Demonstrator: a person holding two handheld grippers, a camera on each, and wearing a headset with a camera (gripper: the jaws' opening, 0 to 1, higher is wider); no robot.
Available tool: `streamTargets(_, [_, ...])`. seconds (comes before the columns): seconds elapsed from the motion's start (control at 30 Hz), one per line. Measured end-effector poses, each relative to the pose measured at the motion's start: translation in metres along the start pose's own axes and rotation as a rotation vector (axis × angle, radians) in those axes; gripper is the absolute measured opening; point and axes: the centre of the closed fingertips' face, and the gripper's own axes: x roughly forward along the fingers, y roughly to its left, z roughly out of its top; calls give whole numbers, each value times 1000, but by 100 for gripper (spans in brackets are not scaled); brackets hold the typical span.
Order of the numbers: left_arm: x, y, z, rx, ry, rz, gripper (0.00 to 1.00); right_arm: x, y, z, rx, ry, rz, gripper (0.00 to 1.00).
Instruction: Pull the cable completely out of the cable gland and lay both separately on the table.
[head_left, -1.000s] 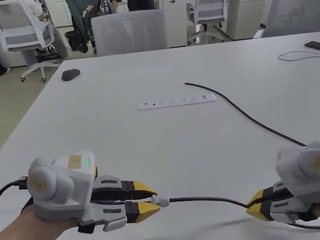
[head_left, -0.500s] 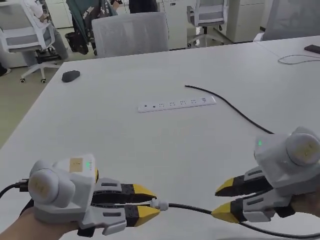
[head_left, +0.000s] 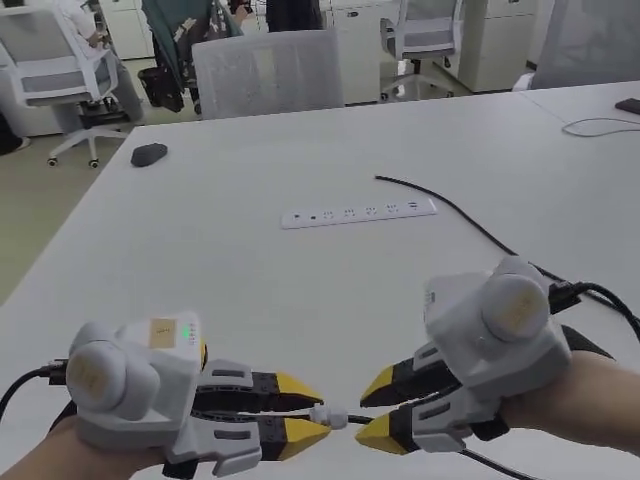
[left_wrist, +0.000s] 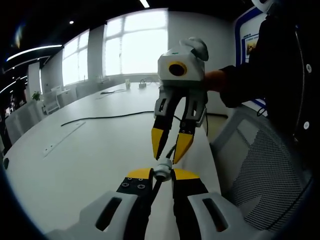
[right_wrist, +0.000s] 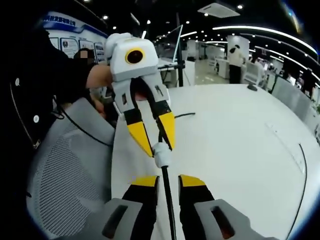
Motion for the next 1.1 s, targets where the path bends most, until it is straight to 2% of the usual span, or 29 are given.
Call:
streamTargets(0.03, [0, 0, 0, -1, -1, -1, 15, 0, 0, -1, -9, 6, 1, 5])
streamTargets(0.1, [0, 2, 1, -3, -4, 6, 15, 0, 1, 0, -20, 1, 4, 0])
streamTargets(0.47, [1, 4, 0, 0, -2, 11, 15, -5, -4, -9, -12, 14, -29, 0])
streamTargets(0.6, [1, 4, 0, -14, -3, 8, 15, -10, -7, -17, 24, 24, -36, 0])
streamTargets(0.8, [-1, 6, -1, -13, 0, 16, 15, -19, -15, -31, 12, 49, -74, 0])
streamTargets(1.1, [-6, 8, -3, -16, 0, 30, 15, -37, -31, -62, 49, 97, -135, 0])
